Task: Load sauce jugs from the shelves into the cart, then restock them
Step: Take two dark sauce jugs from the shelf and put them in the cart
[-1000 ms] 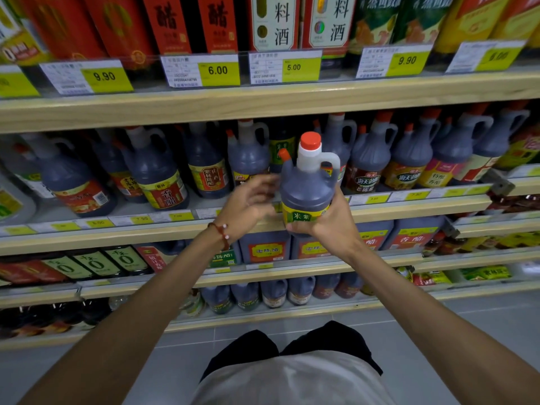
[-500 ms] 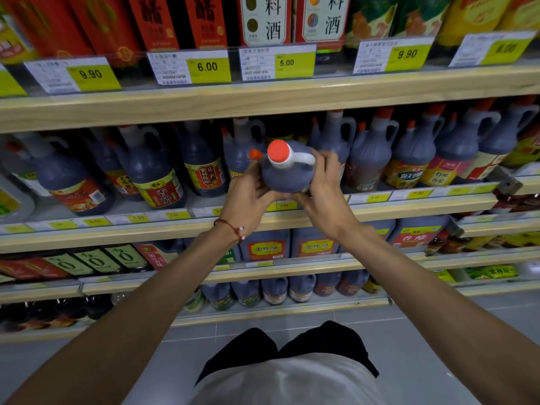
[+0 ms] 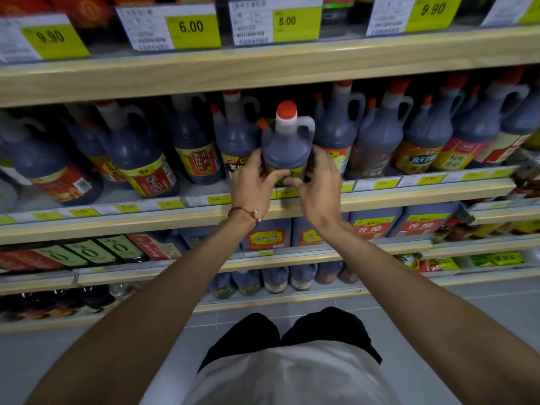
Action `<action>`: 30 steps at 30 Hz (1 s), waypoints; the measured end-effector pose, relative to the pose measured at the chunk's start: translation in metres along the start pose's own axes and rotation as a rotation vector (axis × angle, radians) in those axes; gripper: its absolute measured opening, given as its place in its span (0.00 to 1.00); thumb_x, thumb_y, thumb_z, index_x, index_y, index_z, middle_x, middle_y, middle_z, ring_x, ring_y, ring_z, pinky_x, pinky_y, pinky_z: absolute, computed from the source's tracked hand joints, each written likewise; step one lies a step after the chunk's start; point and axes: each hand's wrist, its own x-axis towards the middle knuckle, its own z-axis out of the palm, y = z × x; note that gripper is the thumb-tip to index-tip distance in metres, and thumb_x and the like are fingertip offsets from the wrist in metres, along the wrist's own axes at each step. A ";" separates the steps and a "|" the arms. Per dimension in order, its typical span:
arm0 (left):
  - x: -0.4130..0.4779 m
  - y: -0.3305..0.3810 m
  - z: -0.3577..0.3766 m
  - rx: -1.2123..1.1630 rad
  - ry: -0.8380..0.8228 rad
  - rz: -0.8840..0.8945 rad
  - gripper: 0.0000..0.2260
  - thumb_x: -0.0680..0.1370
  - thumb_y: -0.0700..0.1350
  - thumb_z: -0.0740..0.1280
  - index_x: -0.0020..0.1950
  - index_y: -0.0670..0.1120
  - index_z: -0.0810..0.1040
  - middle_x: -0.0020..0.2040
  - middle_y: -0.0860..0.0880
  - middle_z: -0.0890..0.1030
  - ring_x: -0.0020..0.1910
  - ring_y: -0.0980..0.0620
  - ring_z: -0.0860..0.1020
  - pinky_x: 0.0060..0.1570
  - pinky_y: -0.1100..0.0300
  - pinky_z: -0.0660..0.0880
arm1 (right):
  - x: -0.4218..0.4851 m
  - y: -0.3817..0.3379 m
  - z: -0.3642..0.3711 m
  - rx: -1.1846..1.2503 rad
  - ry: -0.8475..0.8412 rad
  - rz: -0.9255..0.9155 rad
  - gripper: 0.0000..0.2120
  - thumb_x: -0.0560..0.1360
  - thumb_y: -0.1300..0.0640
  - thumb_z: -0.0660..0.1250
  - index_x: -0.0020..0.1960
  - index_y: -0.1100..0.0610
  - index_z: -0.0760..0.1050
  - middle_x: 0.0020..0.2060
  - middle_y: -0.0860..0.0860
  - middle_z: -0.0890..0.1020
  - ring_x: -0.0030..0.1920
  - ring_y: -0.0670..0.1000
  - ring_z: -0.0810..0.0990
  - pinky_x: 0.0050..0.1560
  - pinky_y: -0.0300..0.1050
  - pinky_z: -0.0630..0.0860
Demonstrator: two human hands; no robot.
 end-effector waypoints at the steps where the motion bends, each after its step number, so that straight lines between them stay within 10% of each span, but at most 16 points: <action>1: 0.001 0.001 0.002 -0.019 0.011 -0.013 0.21 0.73 0.48 0.75 0.63 0.43 0.77 0.55 0.51 0.85 0.58 0.55 0.82 0.58 0.47 0.80 | 0.000 0.001 0.001 0.025 0.019 0.009 0.26 0.70 0.59 0.81 0.63 0.56 0.73 0.52 0.51 0.81 0.50 0.51 0.80 0.50 0.51 0.81; 6: 0.008 0.004 0.006 -0.017 0.103 -0.020 0.13 0.78 0.41 0.72 0.61 0.41 0.80 0.54 0.53 0.83 0.54 0.60 0.82 0.58 0.58 0.79 | -0.009 0.002 0.009 -0.019 0.101 -0.009 0.09 0.75 0.60 0.76 0.52 0.57 0.78 0.48 0.51 0.80 0.46 0.50 0.78 0.50 0.51 0.78; 15: 0.001 0.003 0.012 0.049 0.122 0.006 0.14 0.80 0.36 0.66 0.65 0.38 0.78 0.58 0.54 0.80 0.58 0.64 0.78 0.64 0.61 0.75 | -0.007 0.001 0.001 0.128 -0.017 0.119 0.24 0.75 0.66 0.75 0.69 0.61 0.73 0.58 0.52 0.82 0.56 0.47 0.81 0.60 0.35 0.77; 23: -0.001 0.006 0.012 -0.036 0.033 -0.086 0.18 0.79 0.34 0.67 0.69 0.37 0.72 0.66 0.47 0.77 0.66 0.55 0.75 0.65 0.68 0.71 | -0.006 -0.004 -0.001 0.033 -0.080 0.114 0.30 0.73 0.65 0.72 0.74 0.57 0.72 0.60 0.54 0.84 0.62 0.56 0.82 0.65 0.55 0.79; 30: 0.001 0.008 0.014 -0.040 0.075 -0.113 0.19 0.79 0.31 0.66 0.70 0.35 0.71 0.66 0.45 0.76 0.61 0.63 0.73 0.61 0.74 0.71 | 0.003 -0.008 -0.009 0.179 -0.120 0.231 0.27 0.71 0.70 0.75 0.69 0.61 0.77 0.52 0.45 0.84 0.50 0.33 0.81 0.57 0.30 0.78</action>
